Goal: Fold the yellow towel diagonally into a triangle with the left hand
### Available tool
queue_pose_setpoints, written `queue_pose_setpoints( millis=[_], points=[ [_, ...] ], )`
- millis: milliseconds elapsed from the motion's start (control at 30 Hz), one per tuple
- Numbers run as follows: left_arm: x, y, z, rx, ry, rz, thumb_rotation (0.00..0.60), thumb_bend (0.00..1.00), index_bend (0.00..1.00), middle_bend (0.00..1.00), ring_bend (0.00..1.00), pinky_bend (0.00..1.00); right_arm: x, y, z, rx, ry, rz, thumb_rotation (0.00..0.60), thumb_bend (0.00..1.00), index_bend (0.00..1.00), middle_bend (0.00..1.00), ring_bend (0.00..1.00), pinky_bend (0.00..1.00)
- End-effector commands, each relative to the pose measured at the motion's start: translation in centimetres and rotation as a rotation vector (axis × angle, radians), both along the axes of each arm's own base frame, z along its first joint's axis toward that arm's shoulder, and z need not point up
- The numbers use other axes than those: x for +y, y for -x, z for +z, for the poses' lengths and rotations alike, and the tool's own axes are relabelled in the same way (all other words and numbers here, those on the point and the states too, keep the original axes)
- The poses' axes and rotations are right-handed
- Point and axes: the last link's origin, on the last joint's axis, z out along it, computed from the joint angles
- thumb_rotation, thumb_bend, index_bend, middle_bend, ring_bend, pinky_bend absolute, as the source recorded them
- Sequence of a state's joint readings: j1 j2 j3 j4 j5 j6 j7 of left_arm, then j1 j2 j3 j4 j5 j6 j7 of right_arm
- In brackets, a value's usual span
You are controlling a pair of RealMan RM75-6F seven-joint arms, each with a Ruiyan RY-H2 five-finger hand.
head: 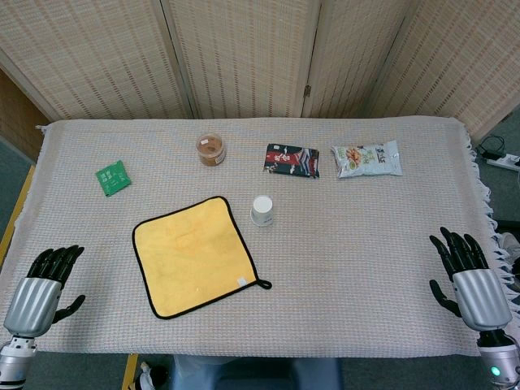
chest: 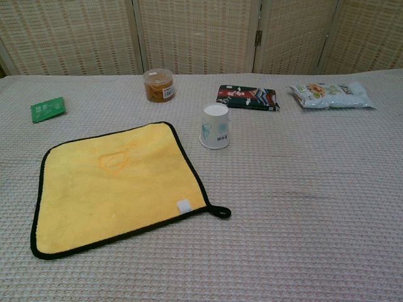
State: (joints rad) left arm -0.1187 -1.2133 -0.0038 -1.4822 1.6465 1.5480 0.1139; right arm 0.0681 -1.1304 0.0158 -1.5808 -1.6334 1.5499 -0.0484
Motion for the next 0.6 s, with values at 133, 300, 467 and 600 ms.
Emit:
queue_pose_setpoints(
  millis=[133,300,467,600],
  points=[
    [0.0,-0.2,-0.4,0.011,0.003,-0.011,0.600,0.25,0.13,0.17,0.17,0.18,0.6,-0.3,0.0,-0.006,-0.007,0.015,0.600,0.45,0.00,0.00,0.00,0.00],
    [-0.4,-0.1,-0.9,0.010,0.035,0.002,0.600,0.25,0.13,0.17,0.17,0.19,1.2,-0.6,0.1,0.001,-0.004,0.037,0.600,0.45,0.00,0.00,0.00,0.00],
    [-1.2,-0.3,-1.8,0.003,0.091,-0.066,0.600,0.25,0.16,0.24,0.21,0.28,1.7,-0.8,0.5,-0.009,0.020,0.050,0.600,0.45,0.00,0.00,0.00,0.00],
    [-1.4,0.4,-2.3,0.037,0.085,-0.216,0.600,0.25,0.25,0.47,0.50,0.57,1.6,-0.9,0.4,0.006,0.028,0.057,0.600,0.45,0.00,0.00,0.00,0.00]
  ],
)
